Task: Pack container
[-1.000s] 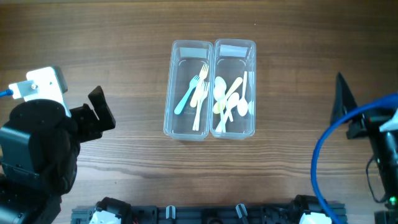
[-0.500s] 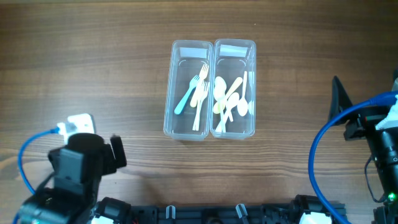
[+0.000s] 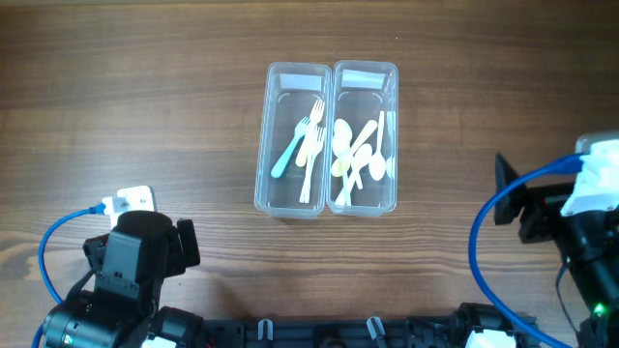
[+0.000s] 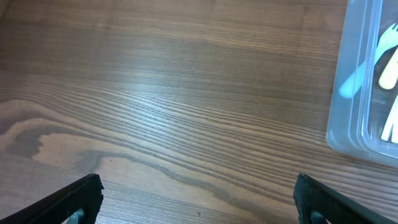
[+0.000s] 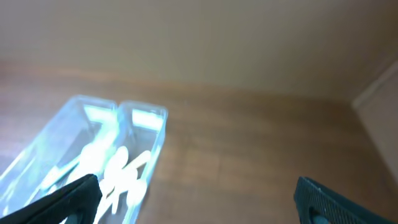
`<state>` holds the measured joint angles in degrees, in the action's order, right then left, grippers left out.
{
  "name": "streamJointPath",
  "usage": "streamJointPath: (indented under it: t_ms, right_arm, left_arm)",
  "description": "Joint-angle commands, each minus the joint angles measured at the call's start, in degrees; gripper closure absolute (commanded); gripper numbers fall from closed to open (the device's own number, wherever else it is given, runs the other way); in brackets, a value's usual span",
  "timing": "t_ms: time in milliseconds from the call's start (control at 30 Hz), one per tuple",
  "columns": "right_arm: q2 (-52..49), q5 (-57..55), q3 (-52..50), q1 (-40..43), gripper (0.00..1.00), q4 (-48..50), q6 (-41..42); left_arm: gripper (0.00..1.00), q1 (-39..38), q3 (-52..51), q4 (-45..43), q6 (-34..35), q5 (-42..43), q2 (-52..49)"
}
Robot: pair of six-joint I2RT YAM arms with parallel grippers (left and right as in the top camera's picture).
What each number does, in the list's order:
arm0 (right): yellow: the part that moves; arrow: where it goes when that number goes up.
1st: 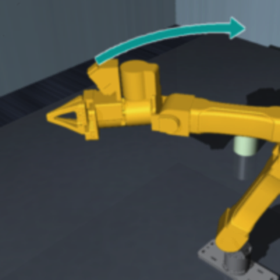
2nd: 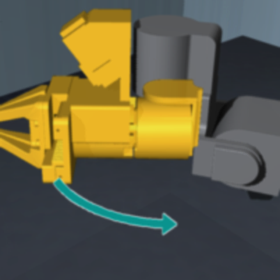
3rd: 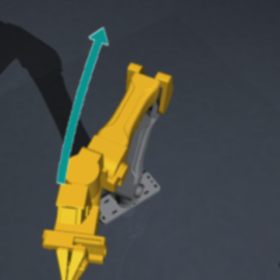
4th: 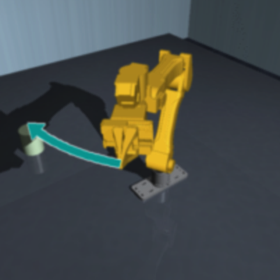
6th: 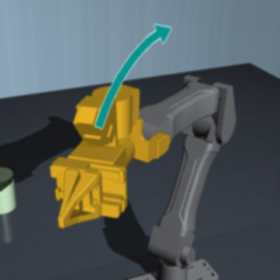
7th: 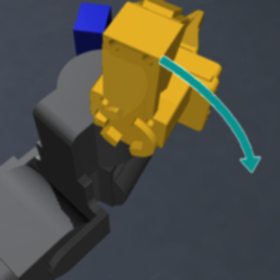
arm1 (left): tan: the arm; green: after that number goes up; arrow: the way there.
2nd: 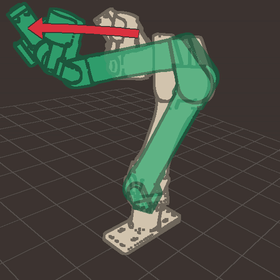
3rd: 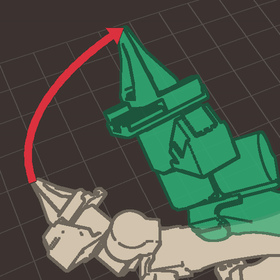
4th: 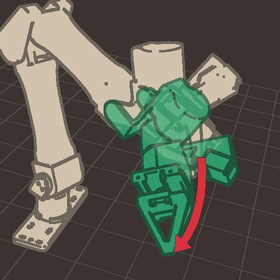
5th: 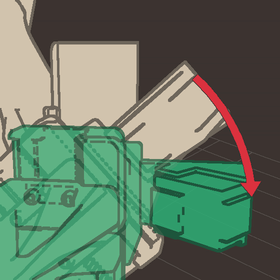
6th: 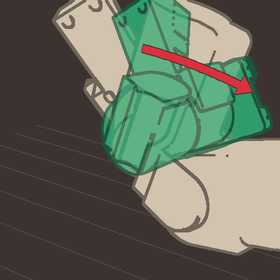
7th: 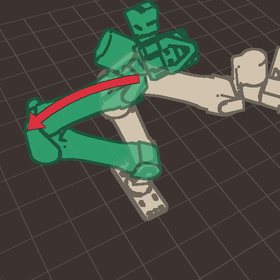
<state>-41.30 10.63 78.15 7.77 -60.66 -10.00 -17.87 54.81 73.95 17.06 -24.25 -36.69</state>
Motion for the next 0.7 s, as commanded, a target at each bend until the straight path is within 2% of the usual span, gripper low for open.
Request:
streamJointPath:
  t_ms: [0,667]
  right_arm:
    - [-0.2,-0.7,0.2,0.1,0.00,-3.4,-0.4]
    - [-0.2,-0.7,0.2,0.1,0.00,-6.3,-0.4]
  left_arm:
    - [0.00,0.4,0.1,-0.2,-0.3,-1.4,0.5]
    - [0.00,0.4,0.1,-0.2,-0.3,-1.4,0.5]
